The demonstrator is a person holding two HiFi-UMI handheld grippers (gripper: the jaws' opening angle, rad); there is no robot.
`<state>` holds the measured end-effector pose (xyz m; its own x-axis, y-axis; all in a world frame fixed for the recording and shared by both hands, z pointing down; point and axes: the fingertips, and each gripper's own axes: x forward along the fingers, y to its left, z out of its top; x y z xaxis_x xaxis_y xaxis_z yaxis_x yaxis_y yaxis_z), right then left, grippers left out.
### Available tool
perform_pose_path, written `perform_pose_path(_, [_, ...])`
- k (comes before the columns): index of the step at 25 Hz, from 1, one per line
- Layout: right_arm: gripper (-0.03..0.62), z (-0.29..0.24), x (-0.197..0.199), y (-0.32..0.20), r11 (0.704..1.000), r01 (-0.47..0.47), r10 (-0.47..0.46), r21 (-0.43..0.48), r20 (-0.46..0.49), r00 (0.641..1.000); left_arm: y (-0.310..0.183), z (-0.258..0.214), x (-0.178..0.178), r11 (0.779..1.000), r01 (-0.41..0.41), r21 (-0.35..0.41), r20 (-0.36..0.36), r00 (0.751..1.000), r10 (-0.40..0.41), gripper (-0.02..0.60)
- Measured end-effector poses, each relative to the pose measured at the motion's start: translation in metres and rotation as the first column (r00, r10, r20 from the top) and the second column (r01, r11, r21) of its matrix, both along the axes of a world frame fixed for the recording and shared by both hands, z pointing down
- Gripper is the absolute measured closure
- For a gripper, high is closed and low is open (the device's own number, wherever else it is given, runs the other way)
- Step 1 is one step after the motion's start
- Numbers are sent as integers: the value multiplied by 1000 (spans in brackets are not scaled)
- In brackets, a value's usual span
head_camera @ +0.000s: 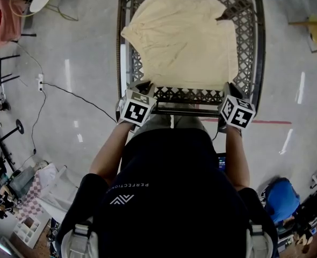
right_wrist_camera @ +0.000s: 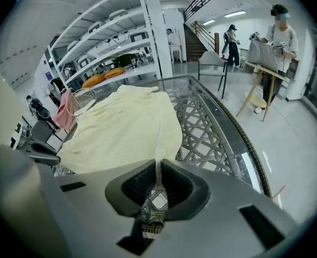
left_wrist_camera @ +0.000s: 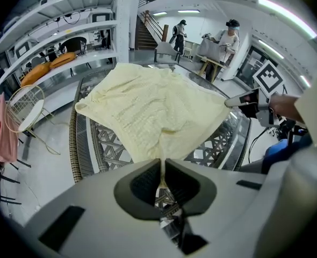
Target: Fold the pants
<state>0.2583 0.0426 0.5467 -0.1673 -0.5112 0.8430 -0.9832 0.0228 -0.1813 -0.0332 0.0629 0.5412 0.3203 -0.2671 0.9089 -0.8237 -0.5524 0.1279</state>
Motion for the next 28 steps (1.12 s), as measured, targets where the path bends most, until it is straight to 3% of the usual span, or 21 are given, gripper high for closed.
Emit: perform_pose_path(28, [539,-27,-21,79,998,-59,60,35,-16,998,74,-18,-22,999,-34,6,-66,997,34,549])
